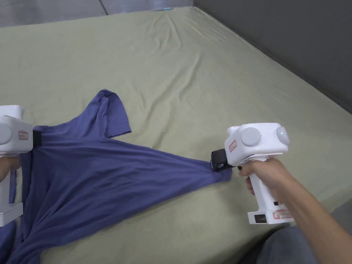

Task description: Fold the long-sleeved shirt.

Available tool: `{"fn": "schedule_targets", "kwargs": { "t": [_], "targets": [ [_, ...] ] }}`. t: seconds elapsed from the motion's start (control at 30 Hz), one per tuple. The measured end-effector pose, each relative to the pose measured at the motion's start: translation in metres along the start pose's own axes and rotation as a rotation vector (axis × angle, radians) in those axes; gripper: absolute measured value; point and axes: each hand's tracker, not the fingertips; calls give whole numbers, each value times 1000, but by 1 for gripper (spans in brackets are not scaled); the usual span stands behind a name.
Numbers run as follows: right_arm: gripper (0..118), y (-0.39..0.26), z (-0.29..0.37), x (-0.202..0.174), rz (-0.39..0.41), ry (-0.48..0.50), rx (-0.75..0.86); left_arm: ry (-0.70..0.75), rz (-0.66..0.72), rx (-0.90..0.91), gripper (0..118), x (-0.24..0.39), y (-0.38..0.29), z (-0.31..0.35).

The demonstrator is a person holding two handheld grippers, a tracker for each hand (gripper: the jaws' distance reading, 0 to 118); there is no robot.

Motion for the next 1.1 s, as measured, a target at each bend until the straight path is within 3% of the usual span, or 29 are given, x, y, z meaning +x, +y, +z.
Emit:
{"fn": "schedule_targets", "kwargs": {
  "t": [0.03,0.1,0.17,0.2,0.23,0.27,0.37,0.43,0.5,0.6,0.67,0.73,0.9,1.1],
  "targets": [
    [66,-3,-4,0,-21,4,-8,-2,3,1,0,0,-1,0],
    [66,-5,-17,0,-46,12,-39,-7,6,-1,0,1,-2,-1],
    [60,-4,-19,-9,-28,-20,-22,-9,4,-3,0,2,-3,-1],
    [44,-3,-16,-16,33,-65,-30,-8,4,-3,0,2,-5,-1],
    [6,-4,-12,-25,106,-94,-7,-7,5,-4,0,2,-5,-1],
    [5,-9,-10,-37,216,-141,20,-6,8,-4,0,2,-6,-1],
    [5,-12,-20,-48,269,-161,-9,-19,26,0,0,2,-9,3],
    [5,-7,-2,-40,176,-108,24,-13,23,37,0,-1,-9,18],
    [5,-1,29,-37,149,-28,130,-23,31,108,0,-10,-2,41],
    [5,21,79,-44,193,-21,268,-41,83,175,0,-29,16,75],
    [5,45,119,-50,164,53,376,-31,117,256,0,-47,35,104],
    [5,64,158,-64,186,110,461,-9,139,345,0,-61,52,135],
    [5,136,234,-107,260,135,629,41,184,504,0,-99,111,211],
    [5,234,295,-145,253,154,761,115,178,656,0,-127,192,273]
  ]
}}
